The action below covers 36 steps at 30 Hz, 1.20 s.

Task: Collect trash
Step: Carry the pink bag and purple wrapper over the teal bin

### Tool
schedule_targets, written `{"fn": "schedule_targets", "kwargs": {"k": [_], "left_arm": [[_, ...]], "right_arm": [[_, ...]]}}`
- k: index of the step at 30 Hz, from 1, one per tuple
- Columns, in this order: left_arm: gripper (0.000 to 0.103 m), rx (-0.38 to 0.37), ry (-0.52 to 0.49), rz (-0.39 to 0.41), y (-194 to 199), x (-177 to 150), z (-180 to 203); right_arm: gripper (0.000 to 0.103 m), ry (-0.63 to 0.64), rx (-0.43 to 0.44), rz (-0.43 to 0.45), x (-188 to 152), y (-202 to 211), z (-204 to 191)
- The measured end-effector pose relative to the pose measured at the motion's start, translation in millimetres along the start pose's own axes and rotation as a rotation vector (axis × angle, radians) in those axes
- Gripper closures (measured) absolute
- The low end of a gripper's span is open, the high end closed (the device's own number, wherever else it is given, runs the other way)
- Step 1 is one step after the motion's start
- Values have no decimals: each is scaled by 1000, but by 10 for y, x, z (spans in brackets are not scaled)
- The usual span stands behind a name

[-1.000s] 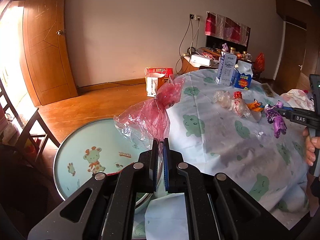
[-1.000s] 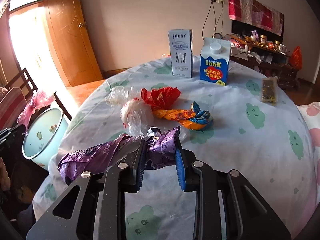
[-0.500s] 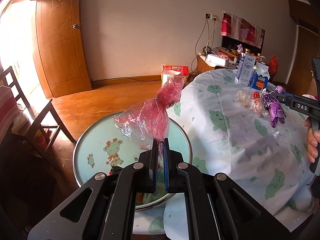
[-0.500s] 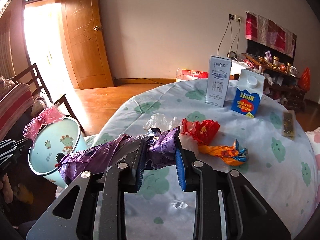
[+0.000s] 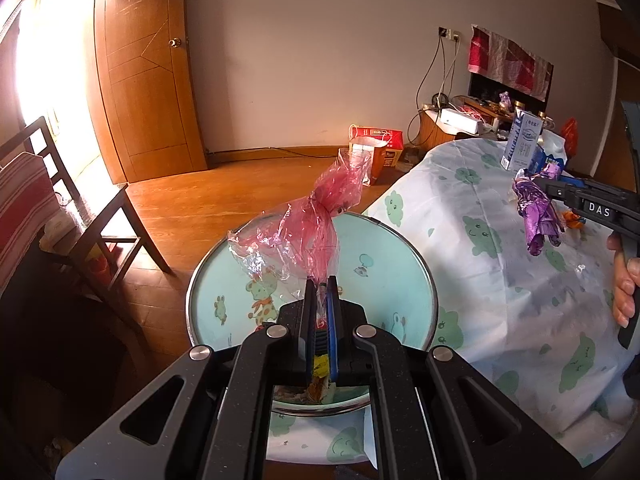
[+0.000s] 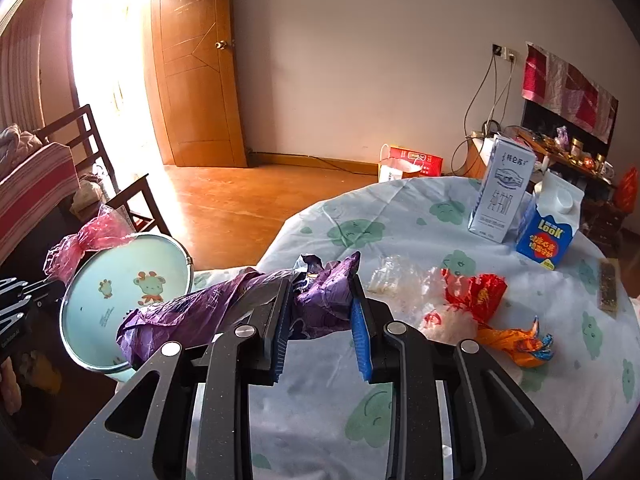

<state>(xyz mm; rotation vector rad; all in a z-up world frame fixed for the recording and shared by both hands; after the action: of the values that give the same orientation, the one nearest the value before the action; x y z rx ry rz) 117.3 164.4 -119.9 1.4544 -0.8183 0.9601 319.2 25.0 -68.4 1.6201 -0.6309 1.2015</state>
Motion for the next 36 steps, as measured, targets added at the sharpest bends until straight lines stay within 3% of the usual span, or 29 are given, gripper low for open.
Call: {"fn": "schedule_targets", "kwargs": {"k": [18, 36], "left_arm": [[99, 59, 3, -21, 37, -68, -254], [99, 80, 12, -21, 52, -69, -320]], "right_arm": [[74, 54, 66, -14, 69, -257, -531], [74, 86, 82, -30, 63, -396, -717]]}}
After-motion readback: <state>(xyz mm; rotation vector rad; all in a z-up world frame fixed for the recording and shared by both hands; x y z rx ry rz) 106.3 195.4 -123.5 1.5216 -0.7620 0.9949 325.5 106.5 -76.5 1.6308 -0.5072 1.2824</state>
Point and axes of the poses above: each gripper's, at about its wrist camera, not at the fingertips, and y roughly against the way its jaws point, z to its right, x to its top, the point moved 3 cm from there along -y, roughly the way its jaws point, and after that the axes turned 15 degrees about z, right-handed, at the moved point
